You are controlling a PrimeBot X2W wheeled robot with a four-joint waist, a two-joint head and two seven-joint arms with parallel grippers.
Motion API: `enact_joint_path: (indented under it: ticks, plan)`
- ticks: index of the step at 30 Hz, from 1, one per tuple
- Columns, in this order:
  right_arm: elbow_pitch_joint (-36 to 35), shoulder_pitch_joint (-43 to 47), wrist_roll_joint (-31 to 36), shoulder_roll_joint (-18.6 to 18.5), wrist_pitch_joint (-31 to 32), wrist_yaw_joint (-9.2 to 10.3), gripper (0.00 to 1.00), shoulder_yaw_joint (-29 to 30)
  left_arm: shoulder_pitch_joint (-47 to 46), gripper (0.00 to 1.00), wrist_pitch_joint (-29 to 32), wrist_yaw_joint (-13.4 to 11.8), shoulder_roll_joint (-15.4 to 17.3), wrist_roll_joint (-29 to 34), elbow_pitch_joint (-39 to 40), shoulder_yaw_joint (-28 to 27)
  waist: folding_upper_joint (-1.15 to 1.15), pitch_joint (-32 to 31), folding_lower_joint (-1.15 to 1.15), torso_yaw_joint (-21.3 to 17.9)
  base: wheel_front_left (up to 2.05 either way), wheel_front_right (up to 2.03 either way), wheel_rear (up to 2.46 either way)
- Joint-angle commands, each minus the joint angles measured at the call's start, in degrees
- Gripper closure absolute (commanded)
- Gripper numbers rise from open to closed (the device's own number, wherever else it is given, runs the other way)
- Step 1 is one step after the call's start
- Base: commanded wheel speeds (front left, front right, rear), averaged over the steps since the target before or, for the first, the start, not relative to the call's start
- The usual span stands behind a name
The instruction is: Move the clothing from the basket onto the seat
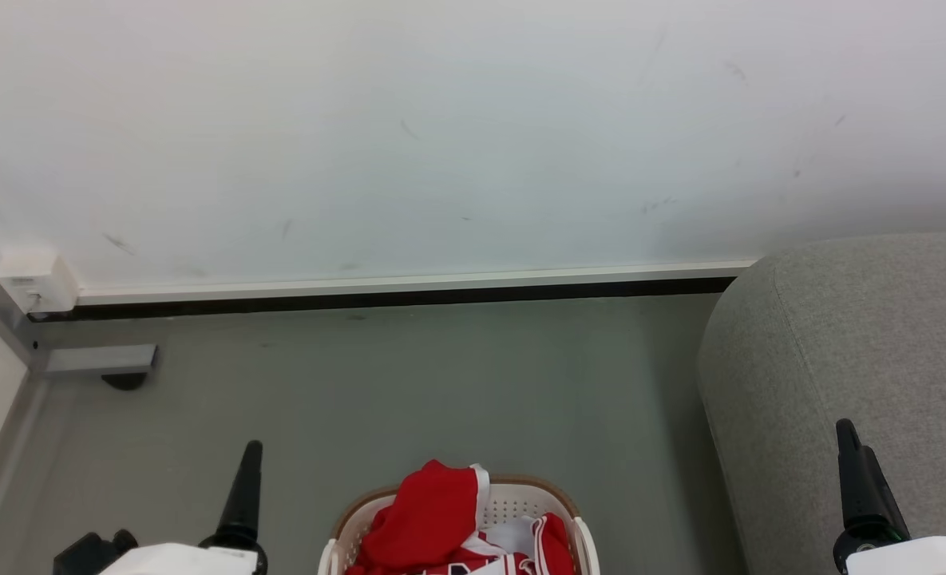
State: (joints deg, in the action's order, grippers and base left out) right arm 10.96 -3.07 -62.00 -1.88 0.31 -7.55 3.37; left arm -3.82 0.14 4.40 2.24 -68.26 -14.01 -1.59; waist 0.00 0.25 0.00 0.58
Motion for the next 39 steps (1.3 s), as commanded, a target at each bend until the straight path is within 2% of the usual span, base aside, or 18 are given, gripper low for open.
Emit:
enact_joint_path:
  ticks: [1,7,39]
  plan:
    - [-1.5,-0.1,3.9,-0.6,-1.0,0.02,0.0,-0.5,-0.7,0.0,-0.8,-0.4,0.4,3.8,1.2,0.4,0.0,0.0,0.0,0.0,0.0,0.0,0.0]
    - [-2.0,0.1,11.7,-0.6,-2.5,0.03,0.0,-1.7,-0.8,0.0,-2.4,-0.9,0.5,10.8,1.3,1.3,0.0,0.1,0.0,0.2,0.0,0.0,0.0]
    - [-5.0,1.3,37.7,-0.9,-8.2,0.06,0.0,-3.7,-0.8,0.0,-8.0,-2.7,0.6,32.4,2.7,3.8,0.0,0.1,0.0,0.9,0.0,0.0,0.0]
